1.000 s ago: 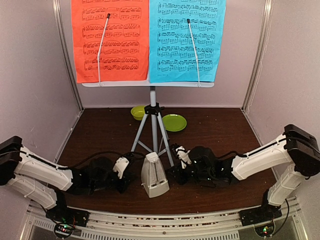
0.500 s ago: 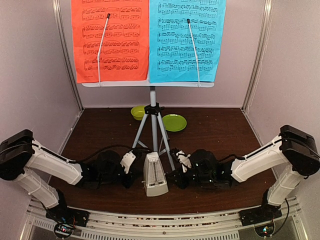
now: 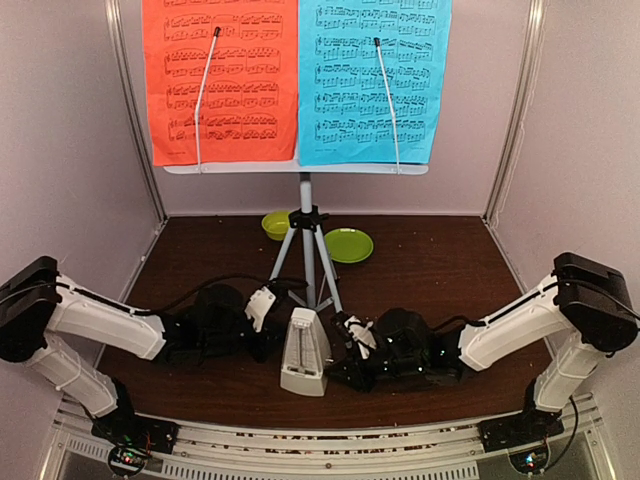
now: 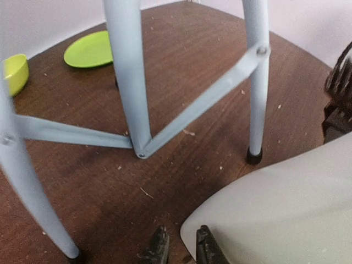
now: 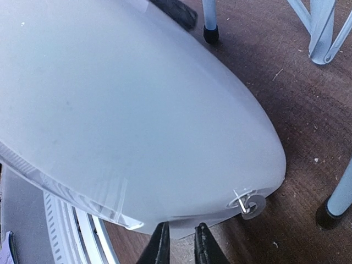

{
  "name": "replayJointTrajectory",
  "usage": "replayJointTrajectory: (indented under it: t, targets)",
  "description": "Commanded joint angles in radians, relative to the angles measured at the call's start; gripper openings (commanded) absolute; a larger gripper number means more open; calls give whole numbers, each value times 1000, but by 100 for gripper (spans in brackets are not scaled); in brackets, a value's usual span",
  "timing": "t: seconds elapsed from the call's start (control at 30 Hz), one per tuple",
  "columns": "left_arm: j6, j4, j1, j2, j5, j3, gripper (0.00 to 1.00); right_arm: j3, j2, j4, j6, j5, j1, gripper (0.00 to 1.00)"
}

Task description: Set up the instrument practice props

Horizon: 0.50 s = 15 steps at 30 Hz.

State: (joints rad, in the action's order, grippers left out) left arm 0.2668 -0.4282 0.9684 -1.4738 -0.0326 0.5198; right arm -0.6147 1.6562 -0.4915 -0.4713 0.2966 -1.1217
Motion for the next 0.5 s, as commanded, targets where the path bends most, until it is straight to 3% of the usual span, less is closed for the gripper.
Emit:
replayJointTrajectory:
  t: [0.0,0.17,0.33,0.47]
  targets:
    - [10,67,1,210,-103,-19,24,25,-45,-58,-6,-6,-4,19]
    - [39,151,12,420,-140,-75,57,103,-127,-118,-15,-49,8,21]
    - [46,235,120,540,-255,-74,75,148,-195,-122,-13,-96,31,23]
    - [107,277,244,518,-370,-25,80,155,-240,-90,-7,-135,48,25]
